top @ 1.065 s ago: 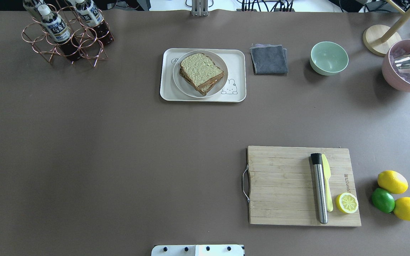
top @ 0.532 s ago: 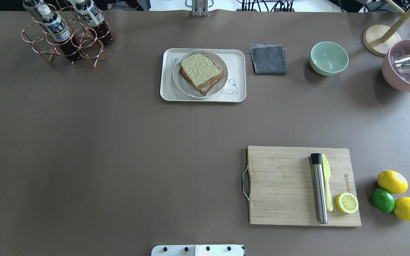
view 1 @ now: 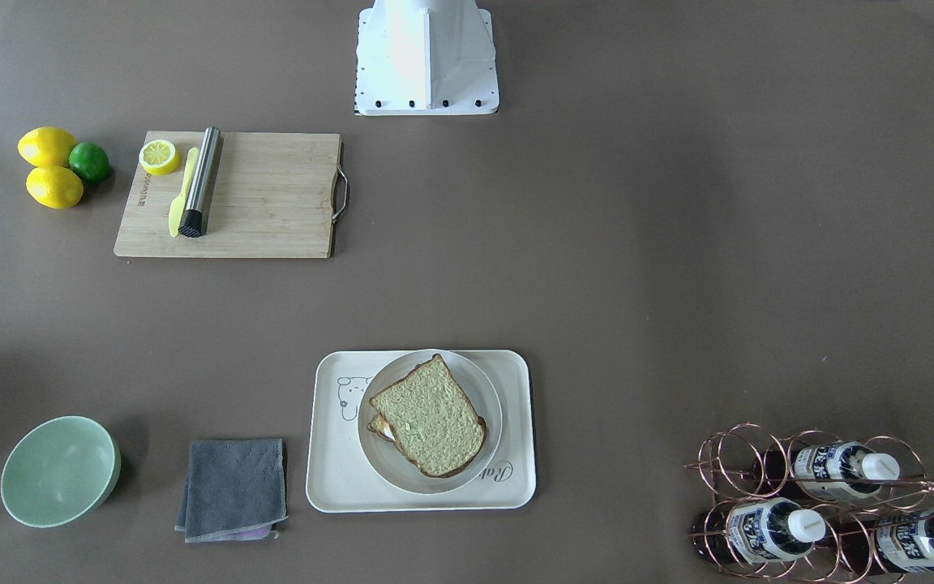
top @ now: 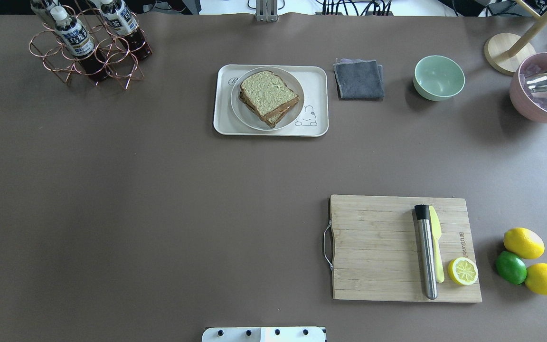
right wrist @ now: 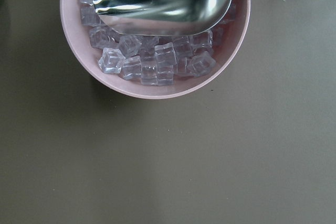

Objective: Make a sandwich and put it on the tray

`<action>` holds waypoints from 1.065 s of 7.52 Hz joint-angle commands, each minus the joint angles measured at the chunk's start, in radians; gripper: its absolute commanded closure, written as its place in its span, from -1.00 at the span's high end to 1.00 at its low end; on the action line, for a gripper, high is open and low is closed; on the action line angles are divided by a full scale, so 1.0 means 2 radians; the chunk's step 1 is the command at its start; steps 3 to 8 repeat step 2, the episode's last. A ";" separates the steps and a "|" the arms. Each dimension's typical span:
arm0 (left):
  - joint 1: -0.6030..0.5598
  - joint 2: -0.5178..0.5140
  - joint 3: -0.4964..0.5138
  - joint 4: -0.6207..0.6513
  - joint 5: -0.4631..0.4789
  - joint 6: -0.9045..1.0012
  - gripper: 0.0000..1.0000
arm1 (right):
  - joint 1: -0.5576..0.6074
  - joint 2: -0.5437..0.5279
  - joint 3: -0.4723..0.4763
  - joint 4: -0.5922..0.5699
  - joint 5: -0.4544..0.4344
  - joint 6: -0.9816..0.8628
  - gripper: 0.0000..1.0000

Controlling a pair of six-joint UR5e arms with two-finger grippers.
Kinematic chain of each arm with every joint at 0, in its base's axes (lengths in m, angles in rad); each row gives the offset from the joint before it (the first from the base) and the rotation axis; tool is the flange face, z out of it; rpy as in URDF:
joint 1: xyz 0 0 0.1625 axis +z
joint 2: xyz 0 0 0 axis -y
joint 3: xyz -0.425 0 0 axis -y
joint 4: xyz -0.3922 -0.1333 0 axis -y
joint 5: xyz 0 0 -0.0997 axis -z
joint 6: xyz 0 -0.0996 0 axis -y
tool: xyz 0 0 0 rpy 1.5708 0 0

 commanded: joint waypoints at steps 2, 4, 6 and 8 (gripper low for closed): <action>0.000 0.001 0.005 -0.001 0.000 0.001 0.96 | 0.000 0.001 0.002 0.000 0.000 0.000 0.99; 0.000 0.001 0.005 -0.001 0.000 0.001 0.96 | 0.000 0.001 0.002 0.000 0.000 0.000 0.99; 0.000 0.001 0.005 -0.001 0.000 0.001 0.96 | 0.000 0.001 0.002 0.000 0.000 0.000 0.99; 0.000 0.001 0.005 -0.001 0.000 0.001 0.96 | 0.000 0.001 0.002 0.000 0.000 0.000 0.99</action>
